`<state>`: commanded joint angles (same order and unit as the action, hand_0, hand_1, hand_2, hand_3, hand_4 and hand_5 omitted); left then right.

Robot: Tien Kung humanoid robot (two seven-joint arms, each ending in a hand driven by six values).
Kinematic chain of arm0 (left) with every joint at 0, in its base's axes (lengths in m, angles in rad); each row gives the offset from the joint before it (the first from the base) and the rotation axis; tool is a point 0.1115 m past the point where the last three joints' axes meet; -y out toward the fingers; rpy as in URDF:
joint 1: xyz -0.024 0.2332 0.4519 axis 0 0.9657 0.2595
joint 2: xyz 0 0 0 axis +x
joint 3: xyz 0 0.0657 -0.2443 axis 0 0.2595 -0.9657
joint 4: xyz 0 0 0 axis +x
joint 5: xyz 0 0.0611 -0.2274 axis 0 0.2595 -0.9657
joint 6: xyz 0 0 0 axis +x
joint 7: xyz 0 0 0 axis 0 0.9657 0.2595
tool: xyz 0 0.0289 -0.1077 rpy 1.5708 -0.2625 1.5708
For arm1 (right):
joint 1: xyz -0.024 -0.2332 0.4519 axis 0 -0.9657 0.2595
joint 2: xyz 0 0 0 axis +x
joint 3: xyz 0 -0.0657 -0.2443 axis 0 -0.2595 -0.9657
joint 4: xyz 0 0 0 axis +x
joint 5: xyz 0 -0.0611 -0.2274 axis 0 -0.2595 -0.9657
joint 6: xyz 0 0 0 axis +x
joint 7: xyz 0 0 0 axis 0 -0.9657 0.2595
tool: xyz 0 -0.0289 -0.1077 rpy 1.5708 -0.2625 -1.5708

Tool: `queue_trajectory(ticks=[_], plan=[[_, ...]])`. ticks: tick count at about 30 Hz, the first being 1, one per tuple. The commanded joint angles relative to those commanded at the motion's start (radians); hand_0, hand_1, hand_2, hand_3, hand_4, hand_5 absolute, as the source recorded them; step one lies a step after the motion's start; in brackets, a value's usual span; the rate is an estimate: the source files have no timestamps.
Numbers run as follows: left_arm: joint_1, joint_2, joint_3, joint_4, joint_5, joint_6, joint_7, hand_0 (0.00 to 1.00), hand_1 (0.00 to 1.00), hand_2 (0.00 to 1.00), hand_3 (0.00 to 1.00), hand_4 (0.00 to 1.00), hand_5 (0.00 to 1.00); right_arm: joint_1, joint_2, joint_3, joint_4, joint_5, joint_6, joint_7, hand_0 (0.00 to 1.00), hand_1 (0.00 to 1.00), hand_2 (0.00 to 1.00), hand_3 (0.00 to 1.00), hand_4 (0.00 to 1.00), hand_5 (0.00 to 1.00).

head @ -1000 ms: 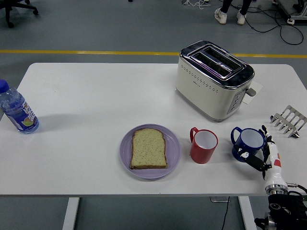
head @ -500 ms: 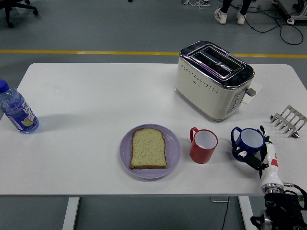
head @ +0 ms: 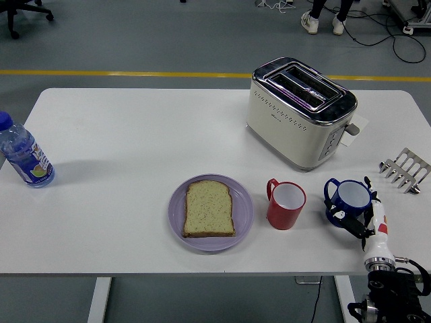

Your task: Pick up the cup,pour liquid into bread,place the cup on the desk

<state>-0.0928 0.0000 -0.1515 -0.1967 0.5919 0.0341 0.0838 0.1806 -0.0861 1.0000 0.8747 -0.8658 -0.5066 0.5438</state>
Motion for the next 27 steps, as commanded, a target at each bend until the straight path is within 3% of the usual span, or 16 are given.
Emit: queue_trajectory(ticks=[1, 6, 7, 18, 19, 24, 25, 27], plan=[[-0.001, 0.000, -0.001, 0.000, 0.001, 0.000, 0.000, 0.637, 0.646, 0.656, 0.547, 0.318, 0.844, 0.001, 0.000, -0.001, -0.002, 0.004, 0.000, 0.002, 0.887, 0.766, 0.842, 0.944, 0.955, 0.161], [-0.004, 0.000, -0.006, -0.001, 0.001, 0.000, 0.000, 0.637, 0.646, 0.656, 0.547, 0.318, 0.844, 0.007, 0.002, -0.004, -0.010, 0.021, -0.007, 0.014, 0.887, 0.766, 0.842, 0.944, 0.955, 0.161], [-0.004, 0.000, -0.007, -0.001, 0.001, 0.000, 0.000, 0.636, 0.646, 0.656, 0.546, 0.320, 0.848, 0.009, 0.002, -0.006, -0.013, 0.027, -0.009, 0.016, 0.805, 0.703, 0.759, 0.838, 0.902, 0.128], [-0.010, 0.000, -0.015, -0.001, 0.004, -0.001, 0.000, 0.637, 0.646, 0.656, 0.547, 0.319, 0.845, 0.017, 0.003, -0.015, -0.021, 0.085, -0.040, 0.056, 0.749, 0.681, 0.742, 0.783, 0.877, 0.114], [-0.010, 0.000, -0.015, -0.001, 0.004, -0.001, 0.000, 0.637, 0.645, 0.656, 0.547, 0.320, 0.846, 0.017, 0.003, -0.015, -0.021, 0.089, -0.041, 0.059, 0.669, 0.613, 0.684, 0.724, 0.849, 0.098], [-0.011, 0.000, -0.017, -0.001, 0.005, -0.001, 0.000, 0.637, 0.645, 0.656, 0.547, 0.320, 0.846, 0.018, 0.003, -0.014, -0.023, 0.116, -0.045, 0.079, 0.669, 0.613, 0.684, 0.724, 0.849, 0.098], [-0.011, 0.000, -0.018, -0.001, 0.005, -0.001, 0.000, 0.637, 0.645, 0.656, 0.546, 0.320, 0.846, 0.018, 0.003, -0.014, -0.023, 0.118, -0.046, 0.081, 0.610, 0.559, 0.644, 0.693, 0.822, 0.075], [-0.011, 0.000, -0.018, -0.001, 0.004, -0.001, 0.000, 0.637, 0.645, 0.656, 0.546, 0.320, 0.846, 0.018, 0.003, -0.012, -0.021, 0.123, -0.047, 0.085, 0.610, 0.559, 0.644, 0.693, 0.822, 0.075]])
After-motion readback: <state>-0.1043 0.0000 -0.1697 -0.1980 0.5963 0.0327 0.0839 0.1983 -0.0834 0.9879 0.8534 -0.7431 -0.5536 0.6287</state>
